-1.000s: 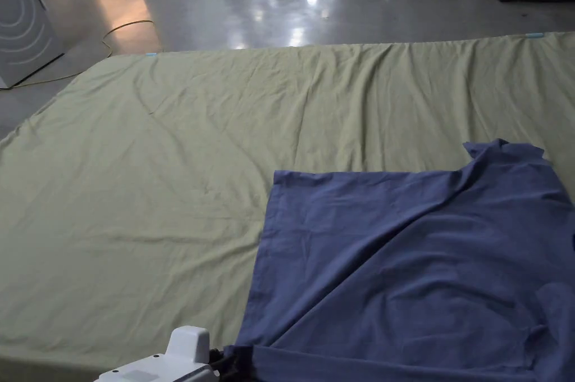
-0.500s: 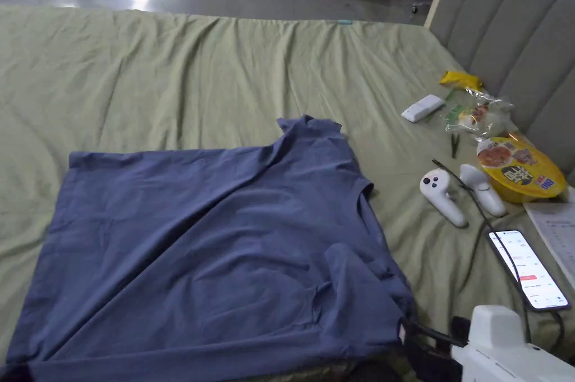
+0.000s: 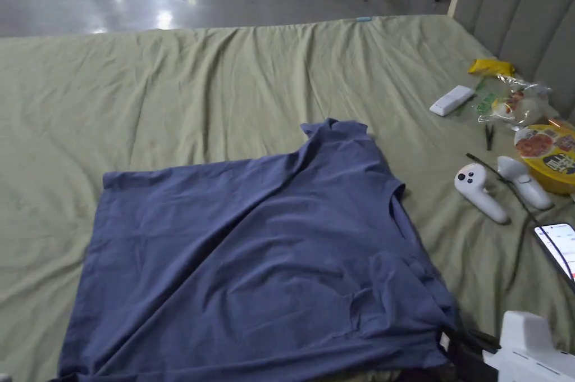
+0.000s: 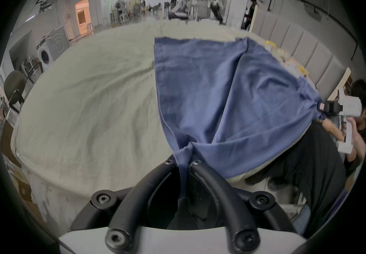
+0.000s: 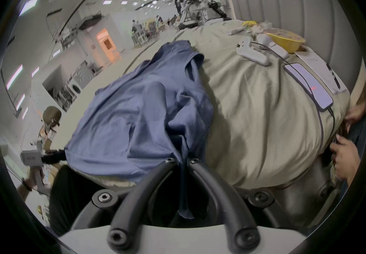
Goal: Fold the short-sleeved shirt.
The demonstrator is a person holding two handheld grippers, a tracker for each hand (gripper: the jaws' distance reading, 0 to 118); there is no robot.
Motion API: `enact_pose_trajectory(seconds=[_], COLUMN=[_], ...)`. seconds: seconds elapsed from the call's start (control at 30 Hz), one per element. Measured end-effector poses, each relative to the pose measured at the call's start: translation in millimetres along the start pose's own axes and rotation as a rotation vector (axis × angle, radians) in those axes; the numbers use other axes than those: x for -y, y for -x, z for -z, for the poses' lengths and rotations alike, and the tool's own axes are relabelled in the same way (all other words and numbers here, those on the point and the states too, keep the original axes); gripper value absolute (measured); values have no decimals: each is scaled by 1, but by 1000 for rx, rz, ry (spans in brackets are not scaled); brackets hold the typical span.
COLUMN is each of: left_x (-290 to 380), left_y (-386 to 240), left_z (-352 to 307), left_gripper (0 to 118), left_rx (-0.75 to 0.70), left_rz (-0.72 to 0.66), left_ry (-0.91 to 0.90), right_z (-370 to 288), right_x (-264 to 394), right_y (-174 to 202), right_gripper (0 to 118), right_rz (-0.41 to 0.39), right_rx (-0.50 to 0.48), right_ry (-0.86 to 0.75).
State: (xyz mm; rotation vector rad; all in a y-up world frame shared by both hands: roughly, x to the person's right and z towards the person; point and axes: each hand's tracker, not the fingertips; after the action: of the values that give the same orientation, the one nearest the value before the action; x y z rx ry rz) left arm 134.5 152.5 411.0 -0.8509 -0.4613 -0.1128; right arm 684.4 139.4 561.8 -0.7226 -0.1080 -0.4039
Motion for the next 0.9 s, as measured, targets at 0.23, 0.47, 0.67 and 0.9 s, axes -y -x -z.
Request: enact_pose_trajectory(seconds=[0.23,0.47,0.67,0.9], left_x=[-49,-134,-177,-184], left_y=[4,38,60,69], left_z=[-22,39,109,148], left_gripper=[7,7,8,72], left_rx=[39,-18,-84,-156], left_rz=[-134,-170,-248,-309], left_ry=[-129,-125,-45,-26], right_z=[-1,72,153,187], right_x=[-30,-132,-179,-180], right_y=[19,41,42,34], right_gripper=[6,6,6,63], right_rz=[-1,26,4,-10], right_rx=[-25,-7,59,155], right_ry=[-83,-65,40,86])
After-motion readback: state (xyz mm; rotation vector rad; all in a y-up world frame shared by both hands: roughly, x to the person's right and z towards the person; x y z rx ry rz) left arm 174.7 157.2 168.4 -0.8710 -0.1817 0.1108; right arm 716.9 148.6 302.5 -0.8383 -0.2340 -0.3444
